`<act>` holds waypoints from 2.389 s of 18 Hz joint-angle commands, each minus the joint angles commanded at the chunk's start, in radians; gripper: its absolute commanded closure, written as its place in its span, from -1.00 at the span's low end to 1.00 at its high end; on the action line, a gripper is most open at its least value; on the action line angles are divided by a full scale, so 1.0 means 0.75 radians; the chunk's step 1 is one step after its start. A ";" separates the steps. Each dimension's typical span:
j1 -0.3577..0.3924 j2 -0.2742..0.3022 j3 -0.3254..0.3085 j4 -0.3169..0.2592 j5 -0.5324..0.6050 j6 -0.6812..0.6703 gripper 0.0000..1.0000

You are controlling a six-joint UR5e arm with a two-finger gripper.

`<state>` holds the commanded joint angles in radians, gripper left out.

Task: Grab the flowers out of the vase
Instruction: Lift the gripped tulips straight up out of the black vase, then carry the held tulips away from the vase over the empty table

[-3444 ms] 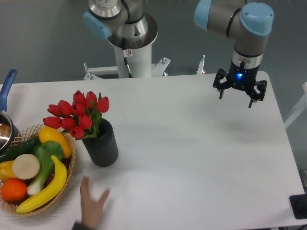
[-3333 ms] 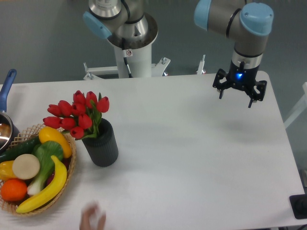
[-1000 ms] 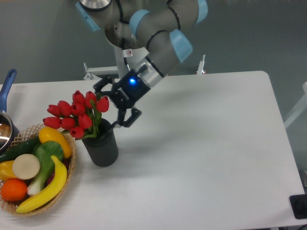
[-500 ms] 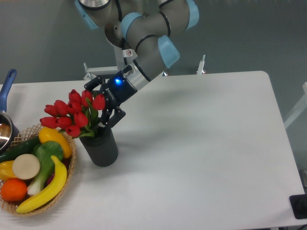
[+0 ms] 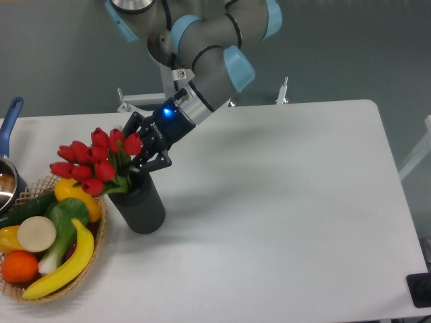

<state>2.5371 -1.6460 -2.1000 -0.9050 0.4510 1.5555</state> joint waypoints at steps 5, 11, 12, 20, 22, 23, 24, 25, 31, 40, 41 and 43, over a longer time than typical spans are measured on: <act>0.033 0.010 0.006 0.000 0.000 -0.022 0.89; 0.066 0.086 0.074 -0.006 -0.024 -0.249 0.87; 0.068 0.092 0.084 -0.006 -0.047 -0.296 0.87; 0.119 0.139 0.174 -0.008 -0.168 -0.548 0.86; 0.141 0.151 0.202 -0.008 -0.186 -0.597 0.86; 0.151 0.159 0.219 -0.008 -0.200 -0.630 0.86; 0.162 0.166 0.231 -0.008 -0.209 -0.672 0.86; 0.170 0.166 0.245 -0.008 -0.215 -0.711 0.86; 0.225 0.160 0.325 -0.010 -0.221 -0.781 0.86; 0.315 0.053 0.556 0.000 0.132 -0.826 0.89; 0.315 0.053 0.556 0.000 0.240 -0.824 0.89; 0.315 0.039 0.546 0.000 0.359 -0.806 0.87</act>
<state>2.7734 -1.6167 -1.6904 -0.9050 0.7206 0.9509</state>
